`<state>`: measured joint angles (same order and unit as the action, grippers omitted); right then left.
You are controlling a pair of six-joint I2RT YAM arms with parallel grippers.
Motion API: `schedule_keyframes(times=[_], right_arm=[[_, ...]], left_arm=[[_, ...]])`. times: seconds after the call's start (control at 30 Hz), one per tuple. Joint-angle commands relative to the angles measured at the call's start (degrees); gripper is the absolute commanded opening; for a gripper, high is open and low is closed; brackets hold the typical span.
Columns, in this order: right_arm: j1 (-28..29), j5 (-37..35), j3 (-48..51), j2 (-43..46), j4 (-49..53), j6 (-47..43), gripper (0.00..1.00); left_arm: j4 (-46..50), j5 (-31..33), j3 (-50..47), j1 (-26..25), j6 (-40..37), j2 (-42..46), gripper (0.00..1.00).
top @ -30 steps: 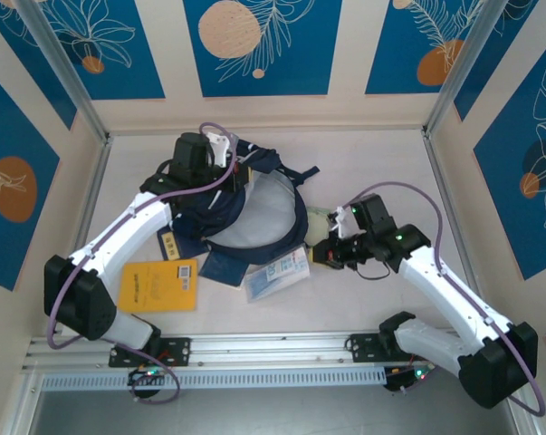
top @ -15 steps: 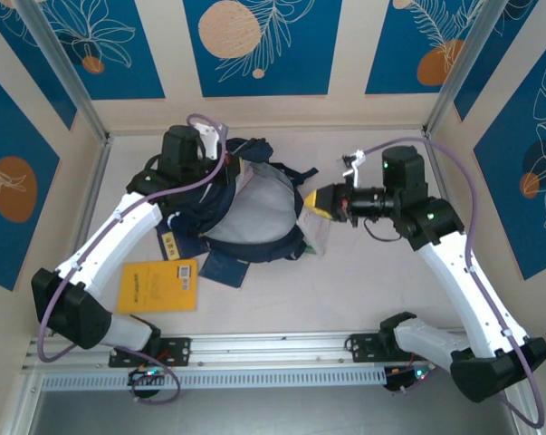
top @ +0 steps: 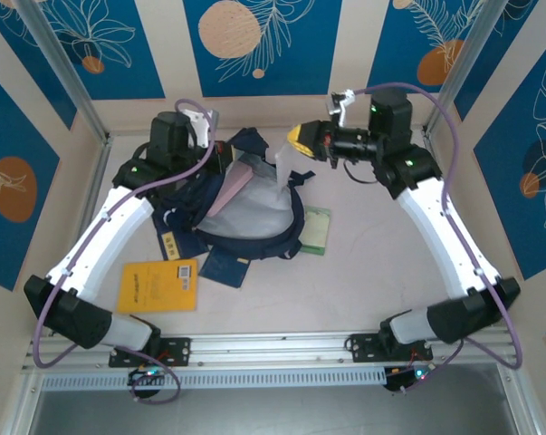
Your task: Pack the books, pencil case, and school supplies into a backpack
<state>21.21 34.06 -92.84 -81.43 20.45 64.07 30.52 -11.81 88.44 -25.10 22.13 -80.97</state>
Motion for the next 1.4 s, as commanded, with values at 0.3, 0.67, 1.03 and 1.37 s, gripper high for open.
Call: schedule_keyframes(times=[0.3,0.67,1.03,1.37], right_arm=[[7.1,-8.2,-8.5,-18.3,-23.5,9.1,0.00],[11.8,-16.9,8.7,-24.2,-37.8,8.2,0.00],[10.1,-18.4,27.9,-19.8,-33.3,0.4,0.00],[7.5,-16.8,26.8,-17.7,-18.9,-10.1,0.16]], left_arm=[[-0.6,0.2,15.0,2.6,2.9,-3.3,0.00],[-0.5,-1.5,19.0,6.4,7.9,-4.3,0.00],[-2.0,-4.9,16.4,6.5,9.0,-4.9,0.00],[-2.7,-7.6,15.1,6.5,9.6,-6.0,0.00]])
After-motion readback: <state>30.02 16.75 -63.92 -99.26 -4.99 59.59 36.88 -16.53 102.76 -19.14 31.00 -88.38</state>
